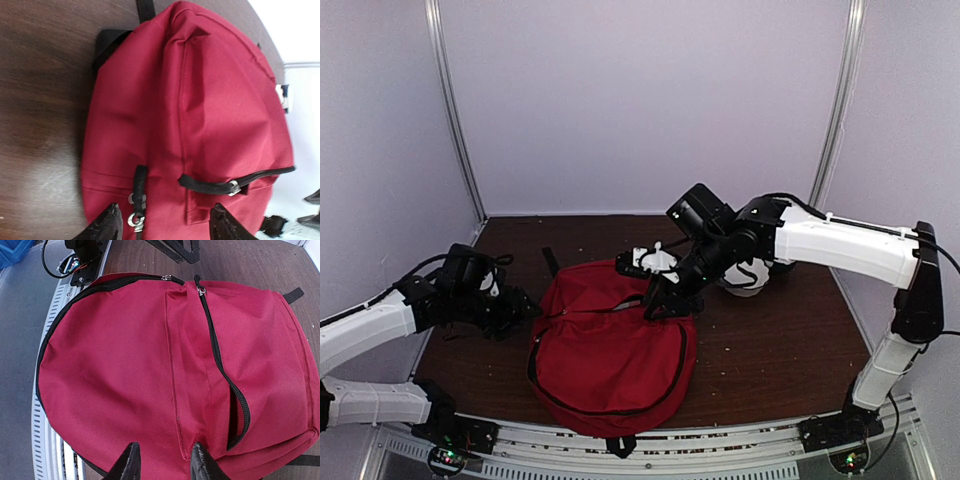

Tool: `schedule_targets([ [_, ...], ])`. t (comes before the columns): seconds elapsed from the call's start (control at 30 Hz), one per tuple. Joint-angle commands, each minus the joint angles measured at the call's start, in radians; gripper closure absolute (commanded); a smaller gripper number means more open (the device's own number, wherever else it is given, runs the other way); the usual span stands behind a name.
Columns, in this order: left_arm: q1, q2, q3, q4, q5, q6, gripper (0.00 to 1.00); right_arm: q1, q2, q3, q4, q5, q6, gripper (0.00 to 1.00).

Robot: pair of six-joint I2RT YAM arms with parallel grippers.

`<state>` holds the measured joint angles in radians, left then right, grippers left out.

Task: Pack the student bag
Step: Grab the lower front pocket of the student bag.

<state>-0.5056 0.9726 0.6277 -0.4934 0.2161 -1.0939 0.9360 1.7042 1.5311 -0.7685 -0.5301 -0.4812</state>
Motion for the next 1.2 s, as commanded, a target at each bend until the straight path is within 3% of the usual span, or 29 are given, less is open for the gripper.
schedule_targets([
  [0.0,0.005,0.011,-0.027,0.223,0.056,-0.147,0.41,0.004,0.016,0.008,0.014,-0.025,0.018,0.65],
  [0.2,0.005,0.063,-0.055,0.358,0.107,-0.220,0.48,0.004,0.018,0.003,0.017,-0.019,0.016,0.65],
  [0.47,0.005,0.043,-0.055,0.273,0.109,-0.297,0.52,0.006,0.017,-0.002,0.020,-0.014,0.016,0.65],
  [0.97,0.005,0.098,-0.089,0.391,0.142,-0.371,0.53,0.012,0.014,-0.005,0.019,-0.005,0.007,0.65],
  [1.17,0.004,0.190,-0.037,0.463,0.178,-0.363,0.66,0.013,0.011,-0.006,0.016,0.004,0.007,0.65],
])
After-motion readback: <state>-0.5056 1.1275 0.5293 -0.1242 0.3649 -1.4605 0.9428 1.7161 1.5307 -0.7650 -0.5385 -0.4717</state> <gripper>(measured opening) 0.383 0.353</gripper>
